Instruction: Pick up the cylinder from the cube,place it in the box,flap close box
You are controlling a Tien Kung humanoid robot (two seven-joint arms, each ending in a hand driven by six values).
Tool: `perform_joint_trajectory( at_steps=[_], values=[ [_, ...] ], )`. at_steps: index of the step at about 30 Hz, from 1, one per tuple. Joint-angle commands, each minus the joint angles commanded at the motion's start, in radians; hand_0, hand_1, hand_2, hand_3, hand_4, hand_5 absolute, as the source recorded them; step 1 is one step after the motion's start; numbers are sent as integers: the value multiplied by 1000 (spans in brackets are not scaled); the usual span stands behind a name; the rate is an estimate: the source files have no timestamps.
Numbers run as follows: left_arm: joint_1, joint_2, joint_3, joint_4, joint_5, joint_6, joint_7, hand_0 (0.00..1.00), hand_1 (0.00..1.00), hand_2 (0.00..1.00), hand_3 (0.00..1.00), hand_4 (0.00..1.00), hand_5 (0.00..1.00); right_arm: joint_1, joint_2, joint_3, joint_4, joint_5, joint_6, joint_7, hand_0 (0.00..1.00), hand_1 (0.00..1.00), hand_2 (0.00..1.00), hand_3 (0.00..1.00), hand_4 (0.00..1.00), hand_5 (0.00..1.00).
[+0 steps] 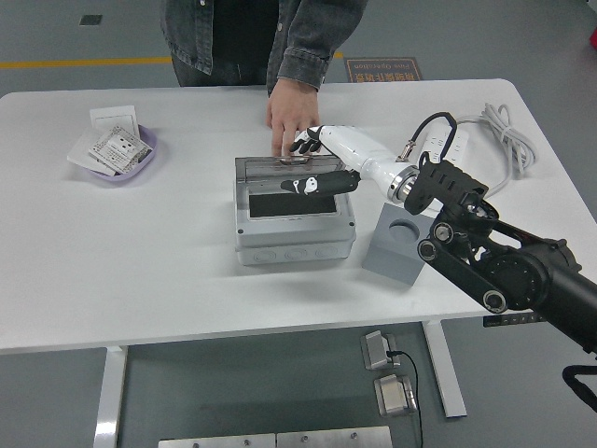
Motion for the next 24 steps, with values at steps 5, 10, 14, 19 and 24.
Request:
perform_joint_trajectory(
  at_steps=[5, 10, 14, 19, 24],
  values=[
    [0, 0, 2, 0, -3, 1, -1, 592, 660, 608, 601, 668, 295, -17, -14, -10, 35, -4, 1, -8, 665, 669, 701, 687, 924, 678],
    [0, -1, 1, 0, -3, 1, -1, 591, 660, 608, 601, 668, 295, -39, -25, -10, 67, -13, 1, -14, 656, 669, 702, 686, 921, 676],
    [0, -3, 2, 0, -3, 2, -1, 591, 660, 608, 601, 668, 295, -57, -35, -5, 97, -23, 2, -21, 656, 669, 702, 686, 921, 676],
    [1, -4, 4, 0, -3, 2, -1, 591, 660, 609, 600, 667, 295, -82, -49, 1, 134, -32, 2, -28, 656, 667, 703, 688, 919, 673],
    [0, -6, 10, 0, -9, 2, -1, 591, 659, 609, 600, 667, 294, -106, -59, 3, 158, -38, 2, -33, 651, 666, 706, 688, 917, 674]
  ],
)
